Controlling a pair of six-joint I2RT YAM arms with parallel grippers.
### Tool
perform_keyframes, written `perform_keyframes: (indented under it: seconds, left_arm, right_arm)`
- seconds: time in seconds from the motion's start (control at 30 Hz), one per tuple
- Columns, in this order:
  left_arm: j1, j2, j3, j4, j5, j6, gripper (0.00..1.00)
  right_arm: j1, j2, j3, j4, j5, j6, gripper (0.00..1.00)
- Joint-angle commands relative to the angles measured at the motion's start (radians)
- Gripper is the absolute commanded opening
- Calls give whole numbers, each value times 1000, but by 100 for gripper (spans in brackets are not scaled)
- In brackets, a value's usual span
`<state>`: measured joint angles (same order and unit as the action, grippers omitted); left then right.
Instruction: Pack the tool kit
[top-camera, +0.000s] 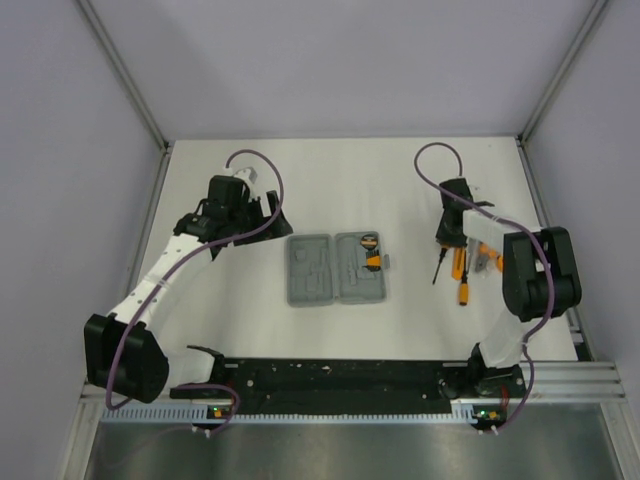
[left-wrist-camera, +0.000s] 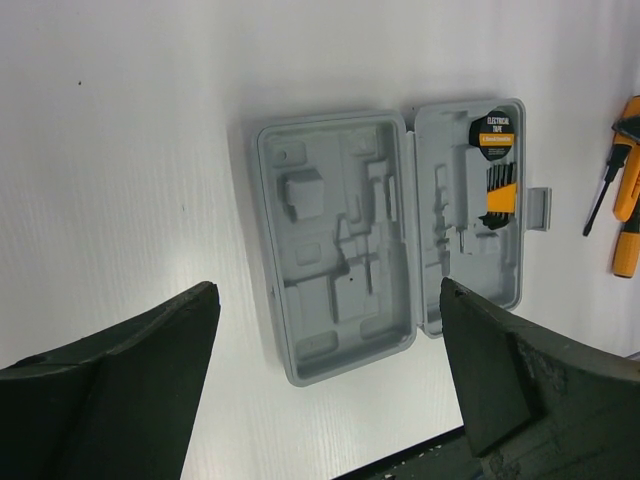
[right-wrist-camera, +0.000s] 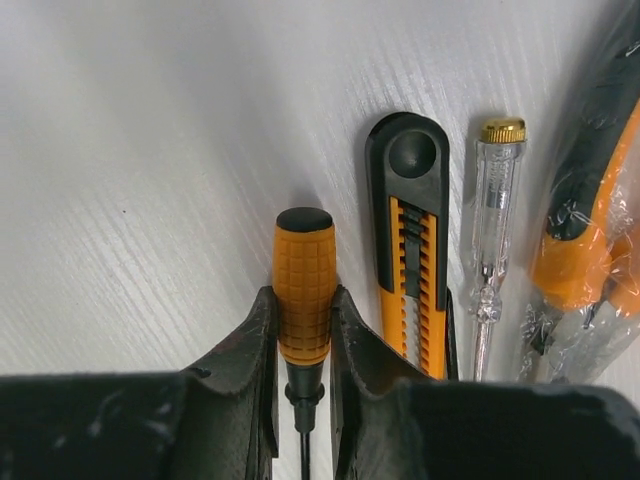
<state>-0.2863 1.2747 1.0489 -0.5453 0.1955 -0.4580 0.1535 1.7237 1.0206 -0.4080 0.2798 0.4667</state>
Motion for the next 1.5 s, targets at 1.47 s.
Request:
perform_keyframes:
  seconds: [1.47]
  left_arm:
    - [4,48,-78,61,30,-30,90]
  right_arm:
    - [678,223,392,196,-137,319,6]
